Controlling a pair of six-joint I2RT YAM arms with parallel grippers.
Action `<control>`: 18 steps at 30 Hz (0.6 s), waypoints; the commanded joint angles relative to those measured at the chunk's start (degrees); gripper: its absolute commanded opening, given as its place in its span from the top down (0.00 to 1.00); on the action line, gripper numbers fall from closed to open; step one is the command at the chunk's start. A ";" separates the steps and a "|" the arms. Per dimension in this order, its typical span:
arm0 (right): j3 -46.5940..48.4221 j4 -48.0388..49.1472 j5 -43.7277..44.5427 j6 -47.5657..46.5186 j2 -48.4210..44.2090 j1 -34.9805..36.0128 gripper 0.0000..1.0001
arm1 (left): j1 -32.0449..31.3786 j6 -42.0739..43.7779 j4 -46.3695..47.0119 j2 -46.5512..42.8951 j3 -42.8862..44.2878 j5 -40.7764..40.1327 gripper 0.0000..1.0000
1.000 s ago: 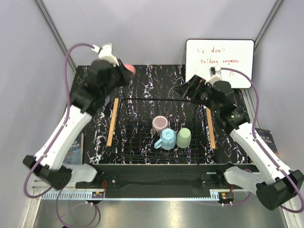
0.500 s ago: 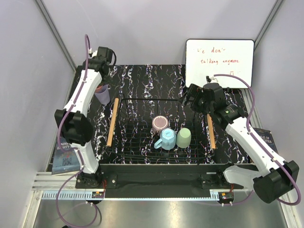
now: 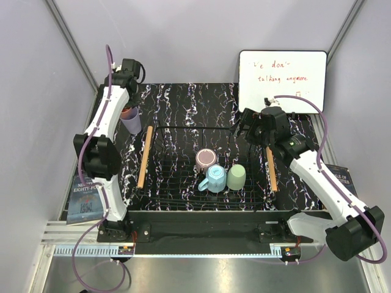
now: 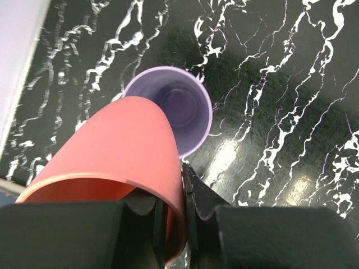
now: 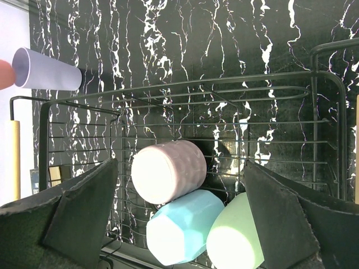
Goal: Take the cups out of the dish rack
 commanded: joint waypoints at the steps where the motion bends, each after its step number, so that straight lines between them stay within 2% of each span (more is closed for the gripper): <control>1: 0.54 0.83 -0.37 -1.15 0.64 0.10 0.00 | 1.60 -0.06 3.49 2.05 2.97 5.02 1.00; 6: 1.32 0.65 -0.11 -1.86 1.96 0.10 0.00 | 1.77 -0.50 6.39 3.37 3.23 10.21 1.00; 14: 1.86 0.65 -0.28 -1.95 3.46 0.19 0.00 | 2.21 -0.59 6.92 5.22 5.69 13.64 1.00; 15: 1.86 0.65 -0.11 -2.03 3.55 0.19 0.00 | 2.21 -0.59 7.01 4.96 5.69 13.55 0.96; 16: 1.86 0.65 -0.20 -2.03 3.46 0.19 0.00 | 2.21 -0.59 6.92 4.61 5.78 13.47 0.81; 18: 1.94 0.65 -0.37 -2.12 3.55 0.19 0.00 | 2.21 -0.50 7.18 3.64 5.78 13.12 0.65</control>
